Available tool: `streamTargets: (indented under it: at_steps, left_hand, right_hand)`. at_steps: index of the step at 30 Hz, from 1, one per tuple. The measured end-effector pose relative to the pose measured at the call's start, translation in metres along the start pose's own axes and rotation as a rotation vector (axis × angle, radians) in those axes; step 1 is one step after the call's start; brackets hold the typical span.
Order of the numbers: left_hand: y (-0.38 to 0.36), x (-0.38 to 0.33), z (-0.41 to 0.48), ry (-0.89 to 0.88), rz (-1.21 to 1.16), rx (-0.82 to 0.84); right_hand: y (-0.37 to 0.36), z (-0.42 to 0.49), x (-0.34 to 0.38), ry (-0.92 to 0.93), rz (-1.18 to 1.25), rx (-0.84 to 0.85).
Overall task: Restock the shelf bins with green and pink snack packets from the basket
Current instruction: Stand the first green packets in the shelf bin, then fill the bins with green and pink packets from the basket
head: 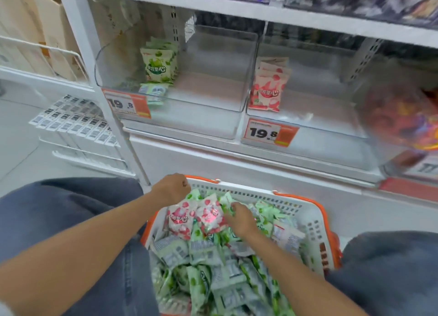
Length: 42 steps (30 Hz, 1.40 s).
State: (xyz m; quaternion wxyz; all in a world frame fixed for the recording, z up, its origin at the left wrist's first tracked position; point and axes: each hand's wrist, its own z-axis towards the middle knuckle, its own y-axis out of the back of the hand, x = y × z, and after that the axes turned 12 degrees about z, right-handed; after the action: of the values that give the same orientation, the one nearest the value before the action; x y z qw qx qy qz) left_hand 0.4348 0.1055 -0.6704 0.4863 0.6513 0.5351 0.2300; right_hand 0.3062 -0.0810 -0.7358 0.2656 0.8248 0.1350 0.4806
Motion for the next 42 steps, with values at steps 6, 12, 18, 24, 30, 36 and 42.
streamTargets:
  at_steps: [6, 12, 18, 24, 30, 36, 42]
  left_hand:
    - [-0.02, -0.007, 0.003, 0.021, -0.1, 0.085]
    - [-0.014, -0.034, -0.01, 0.014, -0.236, 0.125]
    - [0.043, -0.083, -0.041, -0.201, -0.689, 0.031]
    - [0.141, -0.128, -0.045, -0.446, -0.542, -0.302]
    - [0.195, -0.169, -0.013, -0.279, -0.461, -0.604]
    - [0.183, -0.157, 0.043, -0.218, -0.445, -0.581]
    - [0.171, -0.154, 0.056, -0.3, -0.483, -0.553]
  right_hand:
    - [-0.024, 0.009, 0.005, -0.022, -0.031, 0.076]
    - [0.024, -0.008, 0.025, 0.04, 0.21, 0.021]
    - [0.108, -0.043, 0.091, 0.22, 0.562, -0.018]
    - [0.191, -0.06, 0.152, 0.391, 0.648, -0.128]
    - [0.265, -0.01, 0.176, 0.329, 0.719, -0.385]
    - [0.268, 0.082, 0.169, 0.123, 0.419, -0.378]
    - [0.253, 0.121, 0.17, 0.073, 0.115, -0.317]
